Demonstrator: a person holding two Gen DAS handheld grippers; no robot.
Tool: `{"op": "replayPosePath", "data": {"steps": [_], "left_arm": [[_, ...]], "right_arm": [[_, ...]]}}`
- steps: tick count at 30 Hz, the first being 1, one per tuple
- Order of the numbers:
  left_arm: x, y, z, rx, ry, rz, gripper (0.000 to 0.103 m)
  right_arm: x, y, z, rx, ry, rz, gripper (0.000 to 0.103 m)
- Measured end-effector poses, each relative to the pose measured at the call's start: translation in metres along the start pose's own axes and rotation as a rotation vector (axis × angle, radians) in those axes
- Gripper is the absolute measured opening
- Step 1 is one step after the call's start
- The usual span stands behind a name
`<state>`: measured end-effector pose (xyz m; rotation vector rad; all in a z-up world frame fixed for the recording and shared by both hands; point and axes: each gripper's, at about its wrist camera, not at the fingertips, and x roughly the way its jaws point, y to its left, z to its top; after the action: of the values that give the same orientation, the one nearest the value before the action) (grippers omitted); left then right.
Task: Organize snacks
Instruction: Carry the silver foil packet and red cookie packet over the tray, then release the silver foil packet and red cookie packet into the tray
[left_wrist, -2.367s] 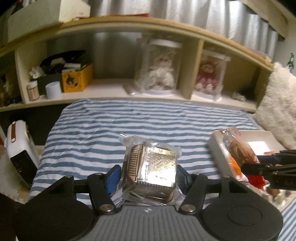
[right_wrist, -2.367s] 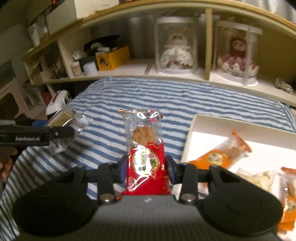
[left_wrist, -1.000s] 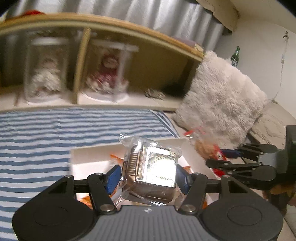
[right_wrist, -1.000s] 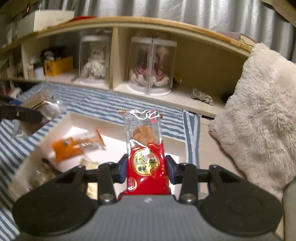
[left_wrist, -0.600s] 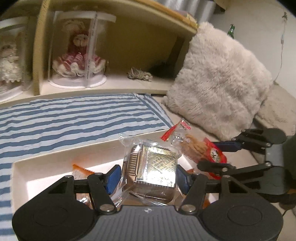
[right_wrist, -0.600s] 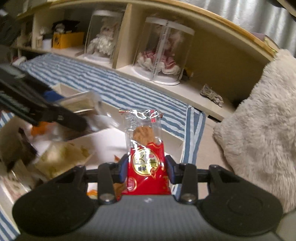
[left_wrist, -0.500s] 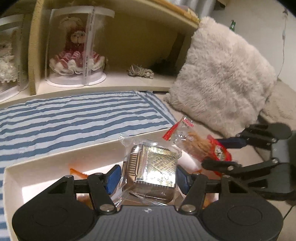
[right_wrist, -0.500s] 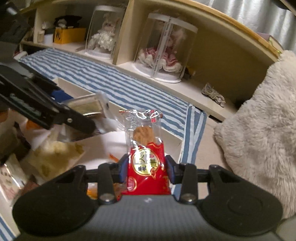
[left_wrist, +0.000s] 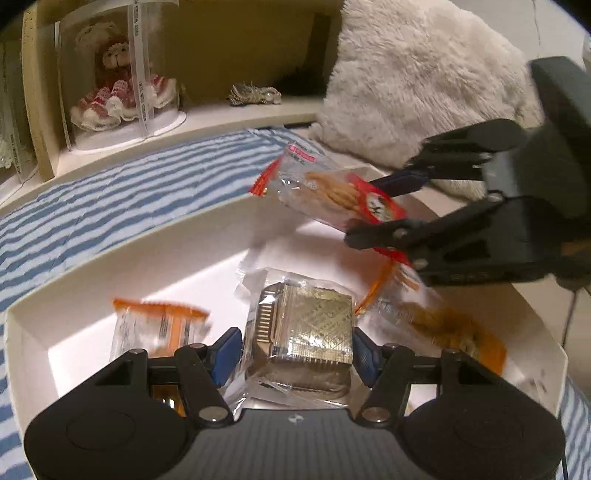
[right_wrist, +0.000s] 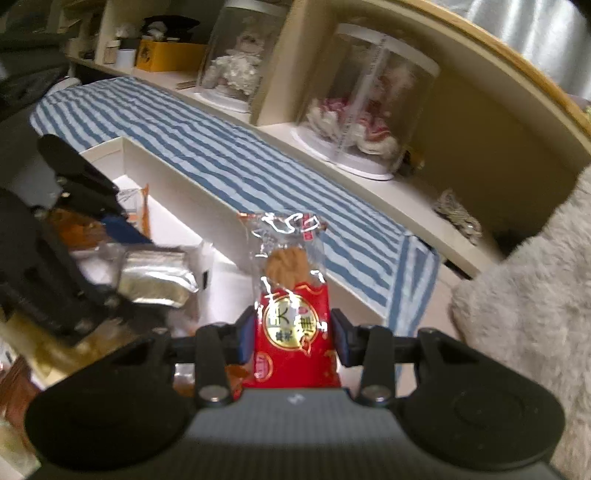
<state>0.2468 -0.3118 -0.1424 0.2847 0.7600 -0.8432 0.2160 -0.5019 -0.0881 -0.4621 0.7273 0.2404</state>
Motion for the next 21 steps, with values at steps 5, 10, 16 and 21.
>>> {"op": "replayPosePath", "data": {"steps": [5, 10, 16, 21], "left_arm": [[-0.008, 0.009, -0.001, -0.002, 0.015, 0.032, 0.063], [-0.003, 0.016, 0.004, -0.017, 0.016, 0.042, 0.063], [0.005, 0.018, 0.016, 0.009, 0.007, 0.078, 0.063], [0.006, 0.02, 0.02, 0.028, 0.012, 0.086, 0.064]], "right_arm": [[0.014, 0.012, -0.003, -0.062, 0.043, 0.047, 0.047], [0.003, 0.033, -0.014, -0.145, 0.089, 0.139, 0.047], [0.0, 0.019, -0.012, -0.067, 0.148, 0.038, 0.048], [-0.007, 0.007, -0.006, 0.07, 0.113, 0.034, 0.053]]}}
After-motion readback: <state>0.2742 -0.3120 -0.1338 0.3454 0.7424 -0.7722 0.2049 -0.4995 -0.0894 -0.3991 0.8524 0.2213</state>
